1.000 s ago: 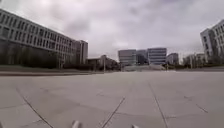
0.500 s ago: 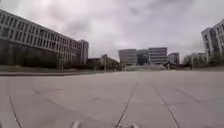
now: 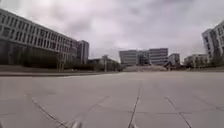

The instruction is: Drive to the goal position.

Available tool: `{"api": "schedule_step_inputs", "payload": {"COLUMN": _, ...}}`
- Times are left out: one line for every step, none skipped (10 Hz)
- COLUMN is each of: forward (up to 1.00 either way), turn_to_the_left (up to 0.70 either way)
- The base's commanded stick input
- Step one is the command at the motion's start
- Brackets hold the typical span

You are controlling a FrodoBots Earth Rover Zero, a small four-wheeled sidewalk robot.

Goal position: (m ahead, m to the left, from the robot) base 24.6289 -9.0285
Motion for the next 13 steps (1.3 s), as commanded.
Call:
{"api": "schedule_step_inputs", "payload": {"forward": 0.70, "turn_to_the_left": 0.00}}
{"api": "schedule_step_inputs", "payload": {"forward": 0.70, "turn_to_the_left": 0.00}}
{"api": "schedule_step_inputs", "payload": {"forward": 0.70, "turn_to_the_left": 0.00}}
{"api": "schedule_step_inputs", "payload": {"forward": 0.70, "turn_to_the_left": 0.00}}
{"api": "schedule_step_inputs", "payload": {"forward": 0.70, "turn_to_the_left": 0.00}}
{"api": "schedule_step_inputs", "payload": {"forward": 0.70, "turn_to_the_left": 0.00}}
{"api": "schedule_step_inputs", "payload": {"forward": 0.70, "turn_to_the_left": 0.00}}
{"api": "schedule_step_inputs", "payload": {"forward": 0.70, "turn_to_the_left": 0.00}}
{"api": "schedule_step_inputs", "payload": {"forward": 0.70, "turn_to_the_left": 0.00}}
{"api": "schedule_step_inputs", "payload": {"forward": 0.70, "turn_to_the_left": 0.00}}
{"api": "schedule_step_inputs", "payload": {"forward": 0.70, "turn_to_the_left": 0.00}}
{"api": "schedule_step_inputs", "payload": {"forward": 0.70, "turn_to_the_left": 0.00}}
{"api": "schedule_step_inputs", "payload": {"forward": 0.70, "turn_to_the_left": 0.00}}
